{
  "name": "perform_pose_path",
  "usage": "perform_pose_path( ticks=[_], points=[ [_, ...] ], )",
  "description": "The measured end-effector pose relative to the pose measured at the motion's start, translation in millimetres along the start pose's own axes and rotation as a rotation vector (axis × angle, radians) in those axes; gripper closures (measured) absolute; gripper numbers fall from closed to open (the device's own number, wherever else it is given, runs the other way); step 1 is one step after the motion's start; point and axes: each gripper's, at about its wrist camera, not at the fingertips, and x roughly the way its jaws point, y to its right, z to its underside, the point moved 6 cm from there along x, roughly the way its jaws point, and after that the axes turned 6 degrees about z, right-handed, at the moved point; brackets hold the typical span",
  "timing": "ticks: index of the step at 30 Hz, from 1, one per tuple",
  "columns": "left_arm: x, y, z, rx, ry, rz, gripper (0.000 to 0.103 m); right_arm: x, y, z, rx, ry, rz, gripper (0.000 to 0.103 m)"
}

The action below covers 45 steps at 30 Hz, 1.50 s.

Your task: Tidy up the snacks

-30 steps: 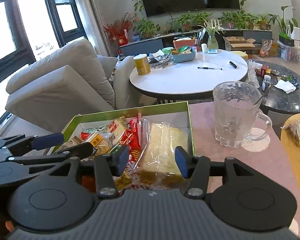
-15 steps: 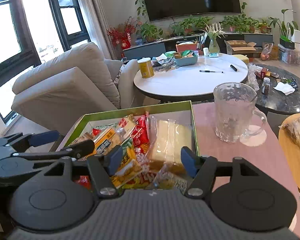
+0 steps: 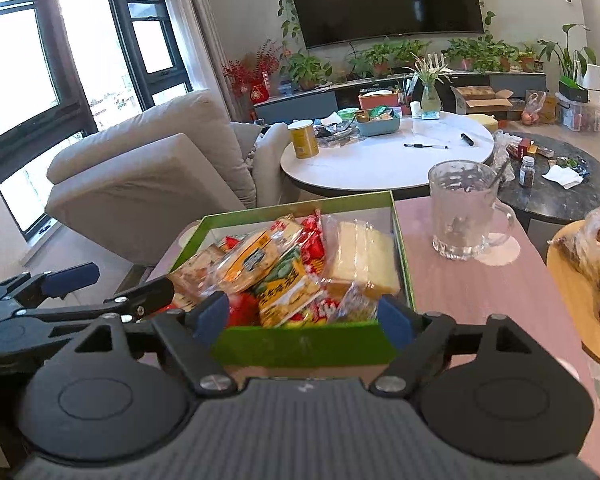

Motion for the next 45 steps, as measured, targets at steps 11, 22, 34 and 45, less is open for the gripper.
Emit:
perform_pose_path(
  ticks=[11, 22, 34, 45],
  points=[
    [-53.7, -3.6, 14.2, -0.021, 0.04, -0.068, 0.0, -45.2, -22.0, 22.4, -0.027, 0.027, -0.015, 0.026],
    [-70.3, -14.7, 45.1, -0.067, -0.002, -0.095, 0.0, -58.3, -26.8, 35.0, -0.002, 0.034, -0.014, 0.026],
    [-72.2, -19.3, 59.1, -0.079, -0.019, -0.085, 0.0, -56.0, -38.6, 46.1, -0.013, 0.015, -0.034, 0.026],
    [-70.5, -14.8, 62.7, -0.064, -0.025, -0.063, 0.0, -57.3, -35.9, 48.4, 0.017, 0.021, -0.019, 0.026]
  ],
)
